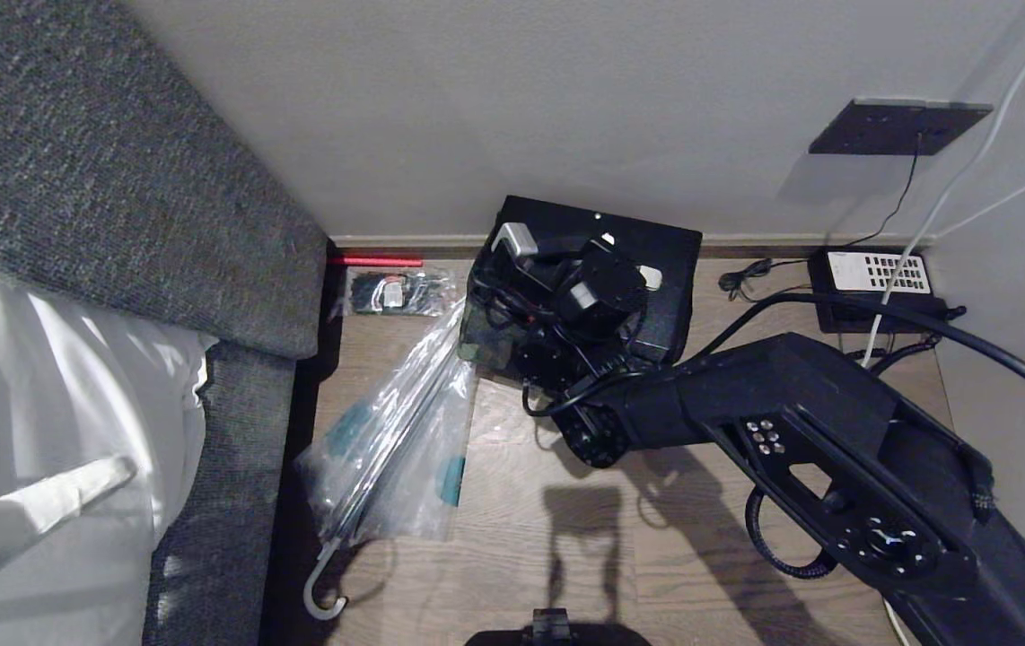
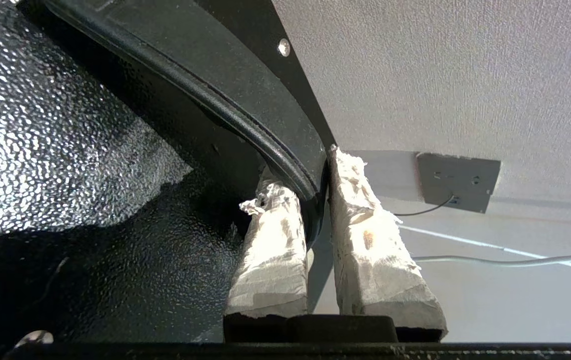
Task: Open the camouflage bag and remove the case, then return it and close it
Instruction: Grip the handle
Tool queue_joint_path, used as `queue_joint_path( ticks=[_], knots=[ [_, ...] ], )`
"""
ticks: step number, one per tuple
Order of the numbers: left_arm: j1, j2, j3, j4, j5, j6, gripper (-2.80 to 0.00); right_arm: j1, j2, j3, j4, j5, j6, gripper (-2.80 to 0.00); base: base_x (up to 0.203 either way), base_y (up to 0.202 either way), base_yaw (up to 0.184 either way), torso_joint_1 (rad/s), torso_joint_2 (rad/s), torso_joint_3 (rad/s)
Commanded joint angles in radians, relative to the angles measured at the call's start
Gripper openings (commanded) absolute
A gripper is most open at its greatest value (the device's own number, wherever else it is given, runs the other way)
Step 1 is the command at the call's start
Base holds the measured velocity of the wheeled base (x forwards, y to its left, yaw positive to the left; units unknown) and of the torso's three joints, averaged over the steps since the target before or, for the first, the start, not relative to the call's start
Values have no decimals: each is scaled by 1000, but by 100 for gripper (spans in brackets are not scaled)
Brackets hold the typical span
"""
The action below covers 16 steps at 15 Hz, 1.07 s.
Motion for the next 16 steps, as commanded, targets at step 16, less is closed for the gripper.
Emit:
queue_joint_path(
  ticks=[16],
  knots=[
    [47,1202,61,-1084,-182,-28,-280,-1,-1,-1,-2,-48,-11,-280,0,0,0,0,0,0]
  ],
)
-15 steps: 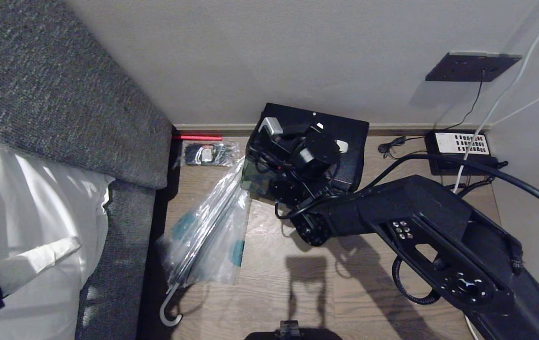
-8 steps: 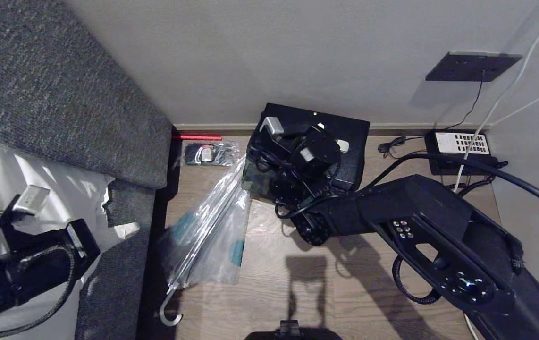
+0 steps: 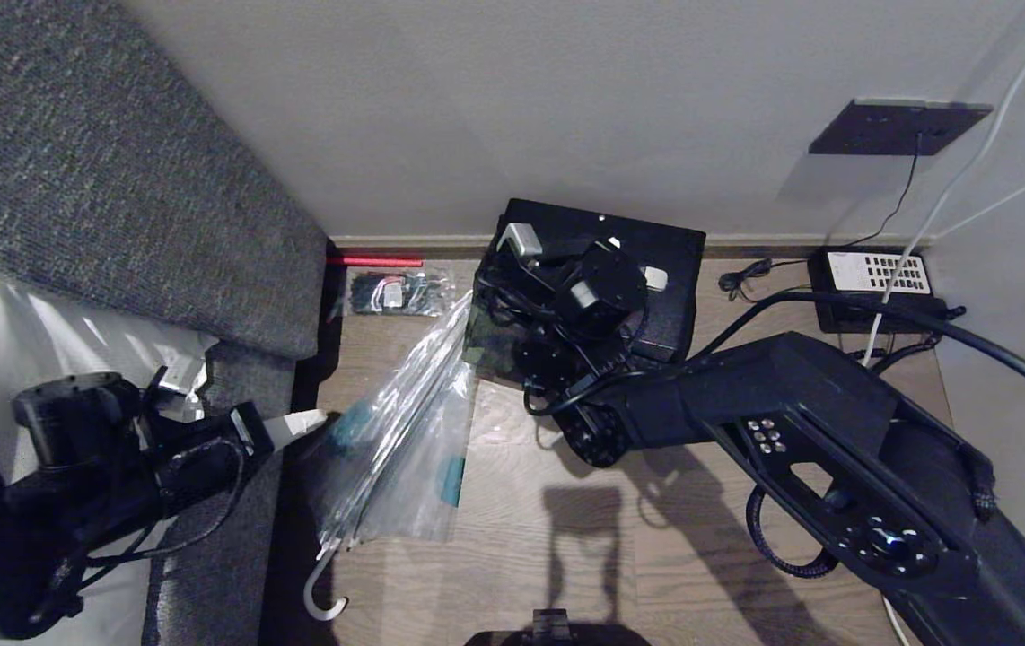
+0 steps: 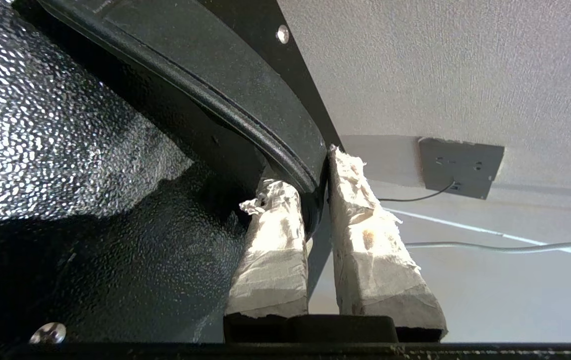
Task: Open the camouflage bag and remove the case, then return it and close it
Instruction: Grip the handle
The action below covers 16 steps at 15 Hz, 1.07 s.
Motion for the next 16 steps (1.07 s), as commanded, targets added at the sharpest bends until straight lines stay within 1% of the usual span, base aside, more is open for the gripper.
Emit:
queue_joint_path(
  ticks=[1,2,3,4,6,7,9,11,13,14,16],
  knots=[
    [-35,111,-31,-91,-8,-54,-280,1,0,-1,-6,-5,-8,-280,0,0,0,0,0,0],
    [-73,111,-29,-125,-7,-127,-280,1,0,-1,-6,-5,-6,-280,0,0,0,0,0,0],
    [-107,111,-25,-170,-3,-185,-280,-1,0,-1,-8,-5,-5,-280,0,0,0,0,0,0],
    [-120,129,-26,-200,1,-204,-280,-2,0,-1,-8,-6,-5,-280,0,0,0,0,0,0],
    [-152,157,-33,-218,13,-209,-280,-2,-6,-1,-6,-5,-8,-280,0,0,0,0,0,0],
    [-155,165,-44,-222,21,-207,-280,-1,-7,-1,-6,-5,-8,-280,0,0,0,0,0,0],
    [-162,236,-99,-252,38,-198,-280,-1,-6,-1,-5,-5,-8,-280,0,0,0,0,0,0],
    [-164,295,-150,-307,35,-196,-280,-1,-6,-1,-6,-5,-8,-280,0,0,0,0,0,0],
    [-164,324,-222,-311,31,-205,-280,-2,-6,-1,-8,-5,-6,-280,0,0,0,3,-18,11],
    [-165,337,-256,-311,21,-222,-280,-2,-5,0,-10,-5,-5,-280,0,0,0,0,0,0],
    [-172,338,-269,-312,14,-271,-280,-1,6,-1,-5,-5,-8,-280,0,0,0,0,0,0]
  ],
)
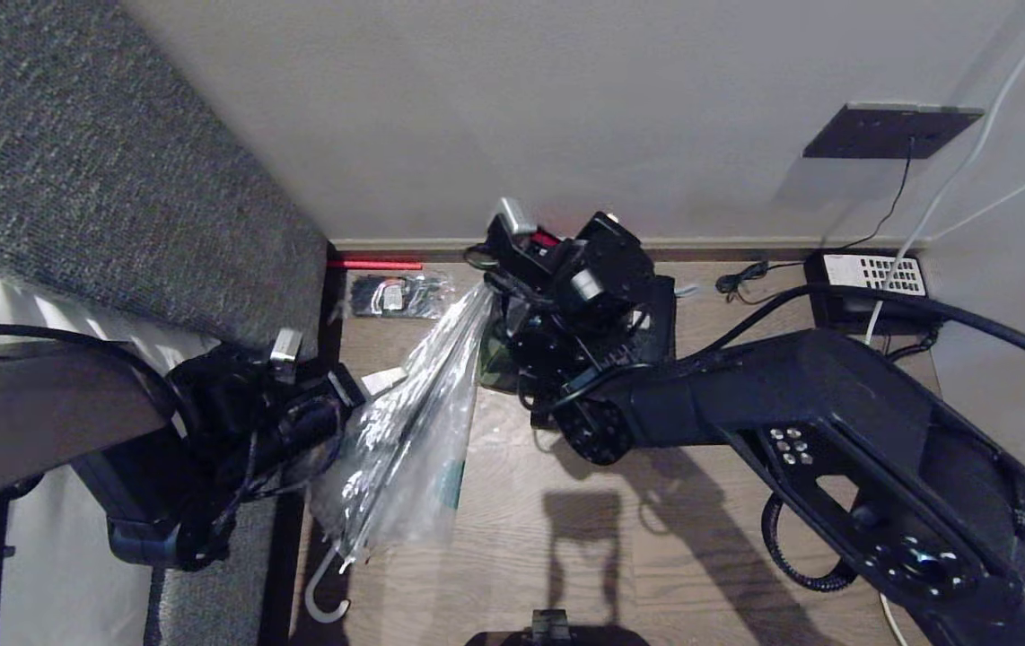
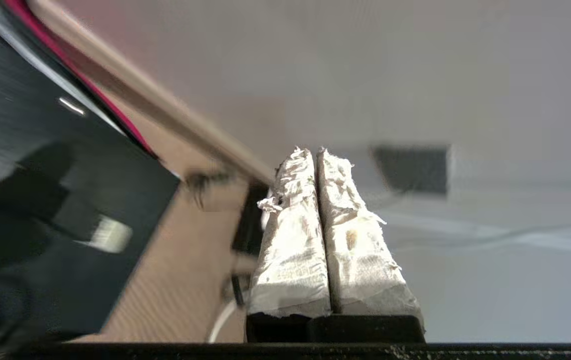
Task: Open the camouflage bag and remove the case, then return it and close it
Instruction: Grip the handle
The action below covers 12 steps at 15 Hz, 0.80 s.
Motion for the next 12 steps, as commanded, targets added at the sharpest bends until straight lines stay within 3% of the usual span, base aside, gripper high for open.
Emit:
queue_joint_path(
  ticks=[1,8,10,12],
  knots=[
    [0,16,-8,-7,-2,-16,-280,-5,28,0,-2,-8,-8,-280,0,0,0,0,0,0],
    [-13,42,-30,-7,7,-21,-280,-16,46,3,-11,-11,-5,-280,0,0,0,0,0,0],
    [-13,11,39,-7,22,-15,-280,-17,51,1,-11,-34,-5,-280,0,0,0,0,0,0],
    [-6,-77,197,-7,52,11,-280,-17,50,0,-11,-52,-5,-280,0,0,0,0,0,0]
  ],
)
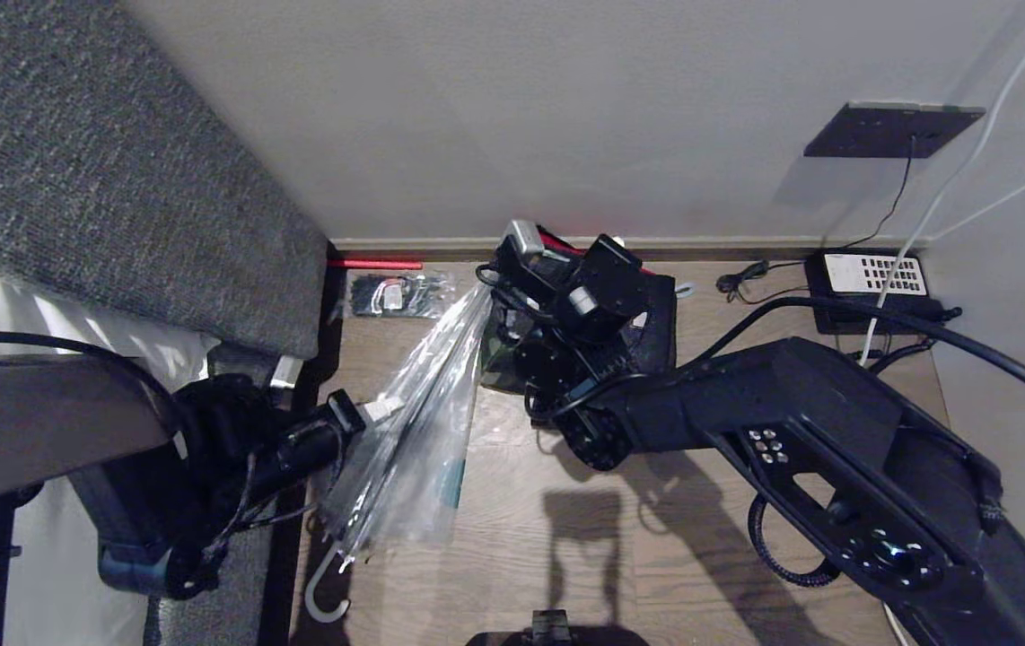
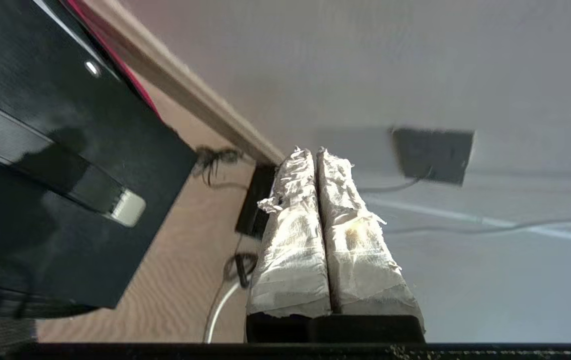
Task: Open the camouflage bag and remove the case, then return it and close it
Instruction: Grip the handle
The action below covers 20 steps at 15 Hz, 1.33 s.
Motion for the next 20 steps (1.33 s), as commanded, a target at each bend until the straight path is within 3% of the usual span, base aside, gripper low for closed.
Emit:
queue_joint_path(
  ticks=[1,5,9,12,15,16,17,18,19,20],
  knots=[
    [7,-148,148,-9,16,25,-280,1,5,-1,-7,-7,-9,-280,0,0,0,0,0,0],
    [23,-572,403,-1,75,83,-280,-1,-7,-1,-6,-65,-16,-280,0,0,0,0,0,0],
    [27,-996,479,117,84,140,-280,0,-32,-1,-6,-65,-32,-280,0,0,0,0,0,0],
    [28,-1423,492,369,18,175,-280,0,-37,-14,-2,-64,-35,-280,0,0,0,0,0,0],
    [64,-1833,480,782,1,245,-280,-1,-20,-62,-4,-68,-76,-280,0,0,0,0,0,0],
    [86,-1927,489,948,25,330,-280,-1,-19,-61,-8,-66,-78,-280,0,0,0,0,0,0],
    [102,-1990,496,1107,92,500,-280,0,-16,-61,-13,-66,-78,-280,0,0,0,0,0,0],
    [112,-2021,496,1236,207,684,-280,0,-17,-59,-11,-66,-78,-280,0,0,0,0,0,0],
    [121,-2072,486,1392,356,817,-280,0,-13,-59,-11,-66,-83,-280,0,0,0,0,0,0],
    [127,-2115,475,1496,465,868,-280,0,-11,-59,-14,-65,-85,-280,0,0,0,0,0,0]
  ],
)
